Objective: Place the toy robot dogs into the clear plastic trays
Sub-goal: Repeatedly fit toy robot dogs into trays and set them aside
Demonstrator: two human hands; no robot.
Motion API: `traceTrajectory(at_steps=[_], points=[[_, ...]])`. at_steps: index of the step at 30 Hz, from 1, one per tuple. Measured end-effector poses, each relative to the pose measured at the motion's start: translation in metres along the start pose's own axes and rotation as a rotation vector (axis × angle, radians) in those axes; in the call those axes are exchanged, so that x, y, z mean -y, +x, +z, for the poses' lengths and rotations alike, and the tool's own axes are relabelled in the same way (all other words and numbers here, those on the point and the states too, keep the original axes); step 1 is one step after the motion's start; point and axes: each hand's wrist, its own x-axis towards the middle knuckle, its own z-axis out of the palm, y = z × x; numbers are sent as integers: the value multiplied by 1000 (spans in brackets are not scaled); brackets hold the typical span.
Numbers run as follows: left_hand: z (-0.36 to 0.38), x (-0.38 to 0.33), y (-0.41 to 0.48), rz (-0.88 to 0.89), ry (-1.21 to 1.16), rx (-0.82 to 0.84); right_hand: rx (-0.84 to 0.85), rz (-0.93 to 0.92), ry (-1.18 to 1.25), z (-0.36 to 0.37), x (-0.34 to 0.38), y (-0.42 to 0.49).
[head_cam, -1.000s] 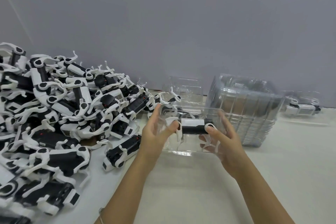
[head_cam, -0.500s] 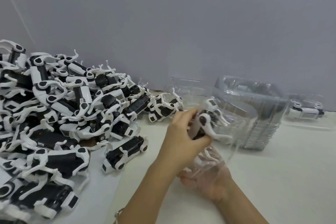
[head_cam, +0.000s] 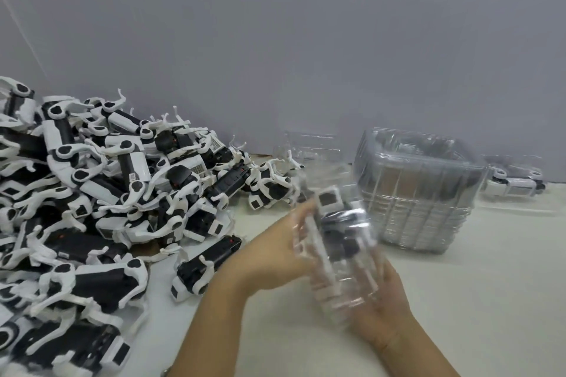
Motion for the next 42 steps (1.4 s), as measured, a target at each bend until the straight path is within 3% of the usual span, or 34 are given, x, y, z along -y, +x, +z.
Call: traceTrajectory(at_steps=[3,6,8,10,13,22,26,29,31,34,37,42], points=[[-22,9,-1,-129,-222,-148,-40,-205,-9,-8,5,5],[-30,13,-1,-82,-461,-505,-135,-248,-81,-11,6,3],[-32,13,-2,-69,-601,-595,-151,-278,-142,-8,5,1],[-28,15,-1,-41,-539,-479,-201,-356,-176,-5,5,-1],[-10,19,1,-64,-148,-296,-250,-429,-250,-1,4,0],[12,40,9,4,-192,-467,-383,-526,-620,11,14,-8],[19,46,5,6,-242,-513,-368,-465,-727,10,21,-10],[30,48,-2,-6,-182,-694,-339,-368,-793,12,31,-15],[39,45,-4,-25,-268,-739,-329,-310,-756,14,38,-23],[55,42,-8,-125,-521,-594,-363,-220,-744,9,48,-43],[71,44,-7,-191,-601,-468,-423,-229,-776,-1,57,-72],[120,20,15,-224,-703,-279,-725,-602,-855,-37,79,-129]])
